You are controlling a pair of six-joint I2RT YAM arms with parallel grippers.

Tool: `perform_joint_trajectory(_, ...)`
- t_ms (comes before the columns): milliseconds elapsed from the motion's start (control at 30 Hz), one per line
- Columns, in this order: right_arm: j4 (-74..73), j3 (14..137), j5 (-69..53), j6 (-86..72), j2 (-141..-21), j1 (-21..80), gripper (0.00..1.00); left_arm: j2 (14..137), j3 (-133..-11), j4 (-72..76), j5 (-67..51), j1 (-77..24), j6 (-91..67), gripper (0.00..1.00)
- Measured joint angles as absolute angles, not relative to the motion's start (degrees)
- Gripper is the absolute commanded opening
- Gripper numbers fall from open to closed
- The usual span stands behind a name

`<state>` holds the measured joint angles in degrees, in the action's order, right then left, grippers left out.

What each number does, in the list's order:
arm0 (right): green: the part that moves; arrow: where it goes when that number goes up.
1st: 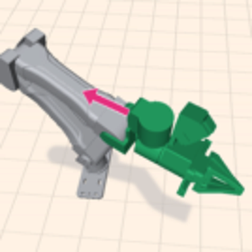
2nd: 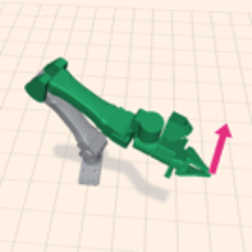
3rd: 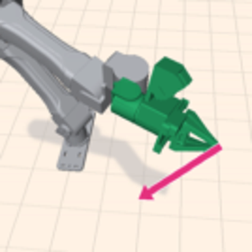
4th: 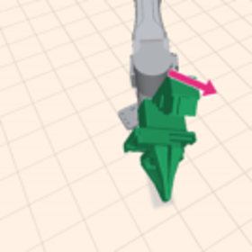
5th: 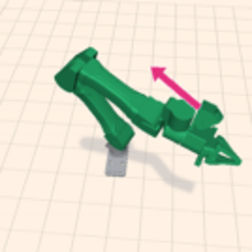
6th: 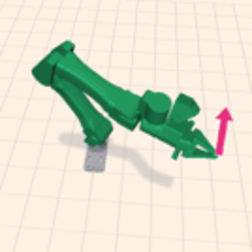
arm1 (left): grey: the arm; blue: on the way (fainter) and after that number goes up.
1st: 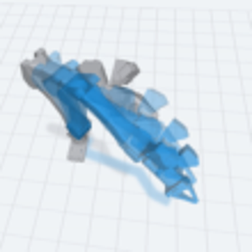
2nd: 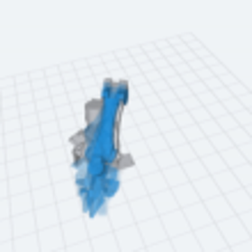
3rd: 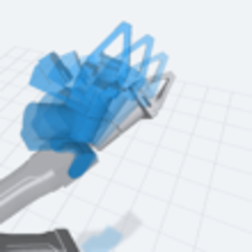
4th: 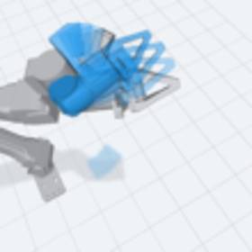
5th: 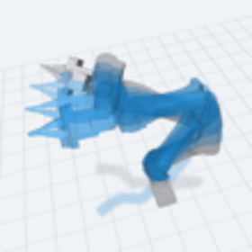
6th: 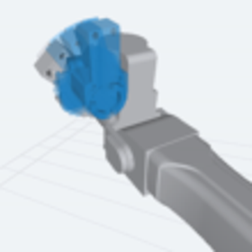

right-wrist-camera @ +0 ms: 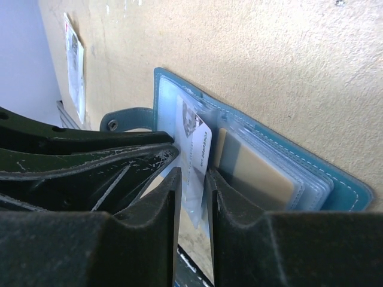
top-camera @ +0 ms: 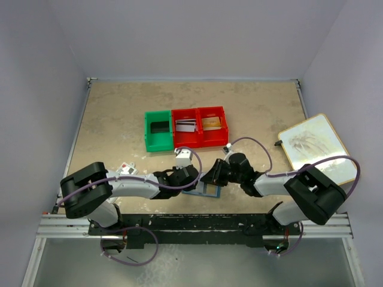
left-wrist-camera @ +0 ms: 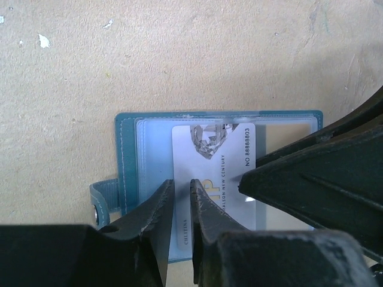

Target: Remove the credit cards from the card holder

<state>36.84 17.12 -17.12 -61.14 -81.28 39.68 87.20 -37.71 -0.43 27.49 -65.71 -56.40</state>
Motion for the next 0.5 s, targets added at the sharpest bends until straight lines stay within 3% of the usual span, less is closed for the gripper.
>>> perform_joint_trajectory(500,41.25,18.22,-18.72,-60.60,-86.43,39.68,0.16,87.07,-37.71,-0.97,27.79,-65.69,-56.45,0.12)
